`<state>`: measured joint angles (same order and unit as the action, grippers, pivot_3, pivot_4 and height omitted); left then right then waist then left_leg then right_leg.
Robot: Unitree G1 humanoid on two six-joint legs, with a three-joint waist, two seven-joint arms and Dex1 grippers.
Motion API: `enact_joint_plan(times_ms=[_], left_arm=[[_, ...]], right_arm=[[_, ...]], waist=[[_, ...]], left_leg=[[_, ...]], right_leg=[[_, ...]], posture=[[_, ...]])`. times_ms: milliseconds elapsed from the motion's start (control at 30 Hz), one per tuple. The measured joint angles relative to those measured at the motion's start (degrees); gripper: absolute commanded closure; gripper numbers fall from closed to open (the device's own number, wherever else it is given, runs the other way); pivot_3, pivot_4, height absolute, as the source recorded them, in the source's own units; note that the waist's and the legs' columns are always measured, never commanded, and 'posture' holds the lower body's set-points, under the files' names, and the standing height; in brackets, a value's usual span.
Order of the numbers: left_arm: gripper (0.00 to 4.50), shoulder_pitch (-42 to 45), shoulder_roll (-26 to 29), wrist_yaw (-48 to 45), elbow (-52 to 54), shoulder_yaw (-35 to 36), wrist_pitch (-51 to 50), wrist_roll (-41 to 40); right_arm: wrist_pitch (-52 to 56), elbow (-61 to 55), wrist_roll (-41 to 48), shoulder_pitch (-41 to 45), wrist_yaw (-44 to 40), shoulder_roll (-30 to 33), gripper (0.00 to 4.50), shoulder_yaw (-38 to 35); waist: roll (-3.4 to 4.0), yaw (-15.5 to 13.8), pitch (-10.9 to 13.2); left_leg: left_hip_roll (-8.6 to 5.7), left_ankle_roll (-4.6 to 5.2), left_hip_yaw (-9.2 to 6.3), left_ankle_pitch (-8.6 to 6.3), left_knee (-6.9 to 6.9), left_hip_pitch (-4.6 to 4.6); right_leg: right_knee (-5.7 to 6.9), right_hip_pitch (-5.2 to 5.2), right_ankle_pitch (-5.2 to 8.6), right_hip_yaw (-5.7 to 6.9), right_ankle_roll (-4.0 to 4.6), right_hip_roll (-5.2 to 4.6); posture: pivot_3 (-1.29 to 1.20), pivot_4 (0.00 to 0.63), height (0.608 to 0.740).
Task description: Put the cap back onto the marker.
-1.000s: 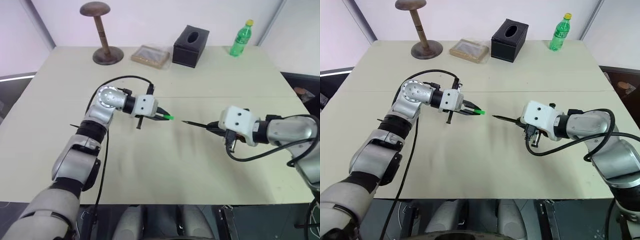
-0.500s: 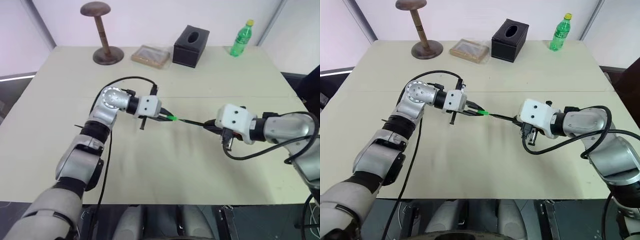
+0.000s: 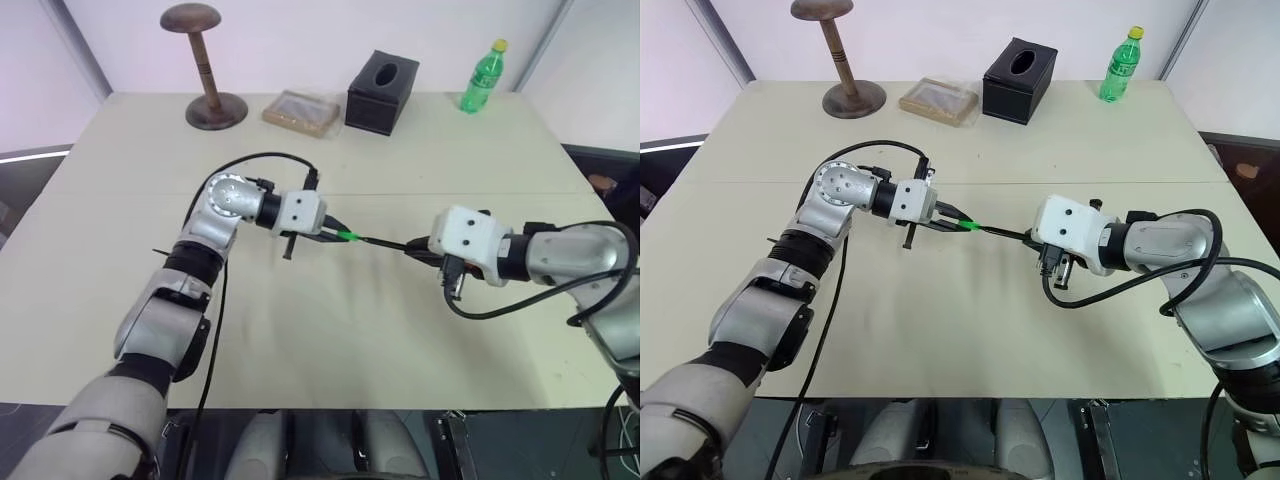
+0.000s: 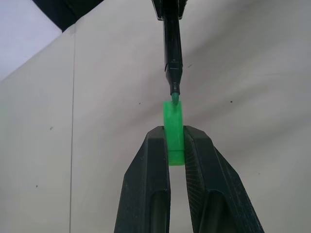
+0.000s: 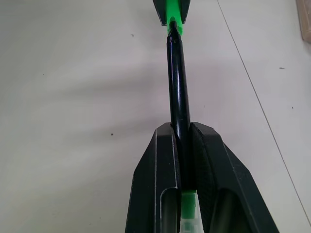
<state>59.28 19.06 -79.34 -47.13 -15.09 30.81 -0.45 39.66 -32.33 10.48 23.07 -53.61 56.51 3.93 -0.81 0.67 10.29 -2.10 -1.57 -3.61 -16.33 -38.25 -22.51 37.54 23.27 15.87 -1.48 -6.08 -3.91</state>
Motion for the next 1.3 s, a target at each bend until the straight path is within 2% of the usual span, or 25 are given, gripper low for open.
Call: enact_joint_plan(times_ms=[1300], left_arm=[[4.50,-0.67,1.01,-2.41,4.09,0.00,-2.81,-0.84]], right_arm=[[-1.31,1.68,0.43,-0.05,-0.76,0.81,4.44,-0.07]], waist=[[0.00,0.01,0.00]], left_leg=[[0.01,0.00,0.00,0.00,0.00,0.00]], right_leg=[[0.00,0.00,0.00,0.00,0.00,0.00]], posture=[[0.00,0.150,0.740]])
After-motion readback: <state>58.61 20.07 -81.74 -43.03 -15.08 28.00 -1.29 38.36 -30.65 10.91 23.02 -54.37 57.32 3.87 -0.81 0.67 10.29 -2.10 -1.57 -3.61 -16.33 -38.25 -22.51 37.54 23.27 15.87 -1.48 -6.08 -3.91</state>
